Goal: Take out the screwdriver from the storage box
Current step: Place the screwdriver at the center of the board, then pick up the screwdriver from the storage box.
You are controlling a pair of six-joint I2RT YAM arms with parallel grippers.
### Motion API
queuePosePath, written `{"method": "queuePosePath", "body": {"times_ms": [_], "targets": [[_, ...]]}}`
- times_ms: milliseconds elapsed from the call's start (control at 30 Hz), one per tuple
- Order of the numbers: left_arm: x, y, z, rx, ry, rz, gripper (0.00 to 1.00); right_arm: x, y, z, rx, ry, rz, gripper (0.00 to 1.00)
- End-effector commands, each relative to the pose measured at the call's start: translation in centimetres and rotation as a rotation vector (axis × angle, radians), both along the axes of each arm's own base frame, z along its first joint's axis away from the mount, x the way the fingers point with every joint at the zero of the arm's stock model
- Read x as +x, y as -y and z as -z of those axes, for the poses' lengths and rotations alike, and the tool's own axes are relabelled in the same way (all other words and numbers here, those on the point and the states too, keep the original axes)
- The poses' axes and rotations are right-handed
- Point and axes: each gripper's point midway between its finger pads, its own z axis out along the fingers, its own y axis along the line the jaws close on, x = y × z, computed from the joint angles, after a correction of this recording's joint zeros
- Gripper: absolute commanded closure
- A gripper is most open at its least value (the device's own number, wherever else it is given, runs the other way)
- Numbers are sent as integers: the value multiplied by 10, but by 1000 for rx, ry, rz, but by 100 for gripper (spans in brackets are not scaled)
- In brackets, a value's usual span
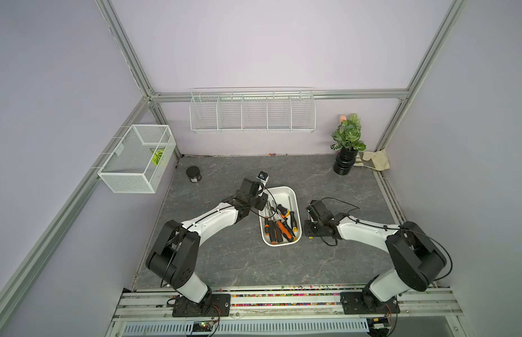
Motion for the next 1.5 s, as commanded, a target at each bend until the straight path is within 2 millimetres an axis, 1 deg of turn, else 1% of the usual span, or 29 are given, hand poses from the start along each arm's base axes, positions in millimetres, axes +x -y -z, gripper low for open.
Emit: {"method": "queuePosePath", "body": {"times_ms": [0, 167, 467, 733, 900, 1000, 1100, 1167, 1267, 1367, 1467], "targets": [[0, -3, 12, 20, -12, -4, 100, 1, 2, 2, -14, -15, -2, 83], [0, -3, 11, 16, -13, -8, 100, 1, 3, 0, -14, -8, 3, 74], [-1, -3, 12, 7, -18, -13, 100, 1, 2, -6, 1, 1, 9, 65], [-2, -2, 11, -2, -21, -14, 100, 0, 3, -8, 3, 6, 8, 62], [-3, -4, 12, 0, -24, -17, 100, 0, 3, -16, 8, 26, 2, 54], [-3, -4, 12, 0, -26, -17, 100, -1, 6, -26, 3, 48, -4, 51], [-4, -4, 11, 1, -27, -18, 100, -4, 9, -41, 1, 76, -15, 50], [-4, -4, 11, -2, -28, -19, 100, -7, 10, -54, 6, 101, -35, 50], [-4, -4, 11, -4, -29, -23, 100, -15, 6, -81, 0, 154, -96, 50], [-4, -4, 11, -9, -33, -25, 100, -25, -11, -107, 29, 207, -185, 51], [-4, -3, 10, -18, -36, -27, 100, -33, -29, -121, 29, 233, -255, 51]]}}
